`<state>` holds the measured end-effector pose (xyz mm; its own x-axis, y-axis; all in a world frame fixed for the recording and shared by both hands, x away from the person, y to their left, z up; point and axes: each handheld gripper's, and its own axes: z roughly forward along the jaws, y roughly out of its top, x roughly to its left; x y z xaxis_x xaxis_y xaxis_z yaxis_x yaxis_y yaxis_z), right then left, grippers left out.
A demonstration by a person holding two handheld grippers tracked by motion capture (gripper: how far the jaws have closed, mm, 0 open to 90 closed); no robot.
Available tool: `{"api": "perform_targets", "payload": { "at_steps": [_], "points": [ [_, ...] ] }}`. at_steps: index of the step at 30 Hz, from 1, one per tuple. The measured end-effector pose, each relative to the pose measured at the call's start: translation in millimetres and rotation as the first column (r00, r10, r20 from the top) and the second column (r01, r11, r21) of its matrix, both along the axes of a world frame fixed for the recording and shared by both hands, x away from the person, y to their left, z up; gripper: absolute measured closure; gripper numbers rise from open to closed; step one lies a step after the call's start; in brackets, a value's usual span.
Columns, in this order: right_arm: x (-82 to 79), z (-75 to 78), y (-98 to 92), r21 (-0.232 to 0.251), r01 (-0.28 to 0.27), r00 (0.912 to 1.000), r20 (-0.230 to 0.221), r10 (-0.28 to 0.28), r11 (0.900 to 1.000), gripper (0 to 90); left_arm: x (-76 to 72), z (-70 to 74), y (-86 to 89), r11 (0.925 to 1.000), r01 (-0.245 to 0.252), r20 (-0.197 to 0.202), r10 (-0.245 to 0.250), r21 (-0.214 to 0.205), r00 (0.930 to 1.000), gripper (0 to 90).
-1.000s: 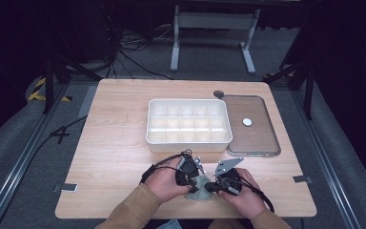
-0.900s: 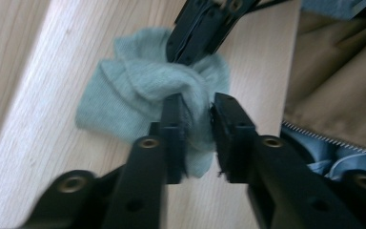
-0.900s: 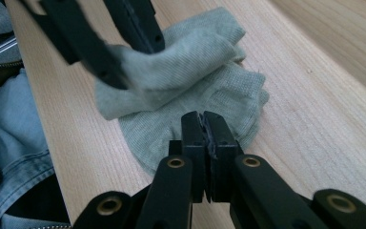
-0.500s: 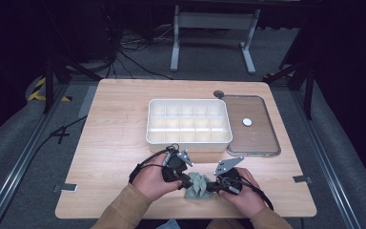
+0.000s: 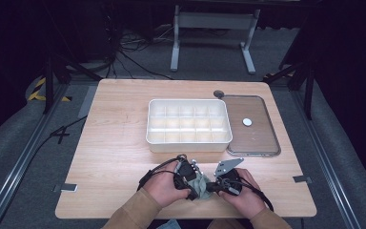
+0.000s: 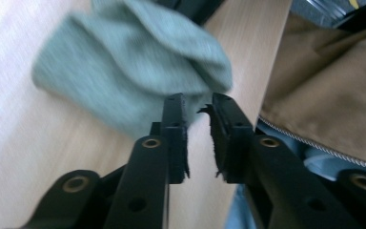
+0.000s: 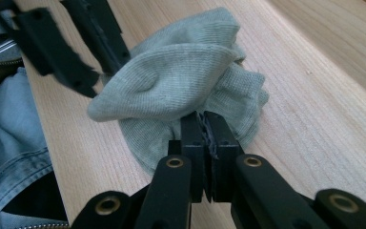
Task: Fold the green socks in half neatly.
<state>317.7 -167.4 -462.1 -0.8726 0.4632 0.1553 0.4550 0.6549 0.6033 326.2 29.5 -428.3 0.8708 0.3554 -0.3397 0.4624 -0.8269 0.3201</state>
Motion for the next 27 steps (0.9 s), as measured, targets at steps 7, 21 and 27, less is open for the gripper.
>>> {"api": "perform_targets", "payload": {
  "at_steps": [7, 21, 27],
  "points": [
    [-0.2, 0.1, 0.4, -0.002, 0.001, 1.0000, 0.001, -0.001, 1.0000, 88.1, 3.8, -2.9, -1.0, 0.9985, -0.011, 0.019, 0.012, -0.054, 0.9998, 66.7],
    [-0.4, 0.2, 1.1, -0.005, 0.006, 1.0000, 0.001, -0.006, 1.0000, 88.2, -8.9, 1.5, -14.7, 0.9938, 0.111, 0.069, -0.110, -0.007, 0.9915, 89.8],
    [-0.6, -0.1, 1.3, -0.005, 0.014, 0.9999, 0.001, -0.014, 0.9999, 87.7, -5.2, -8.5, -19.2, 0.9931, 0.118, 0.061, -0.117, -0.001, 0.9912, 89.4]
  ]
}}
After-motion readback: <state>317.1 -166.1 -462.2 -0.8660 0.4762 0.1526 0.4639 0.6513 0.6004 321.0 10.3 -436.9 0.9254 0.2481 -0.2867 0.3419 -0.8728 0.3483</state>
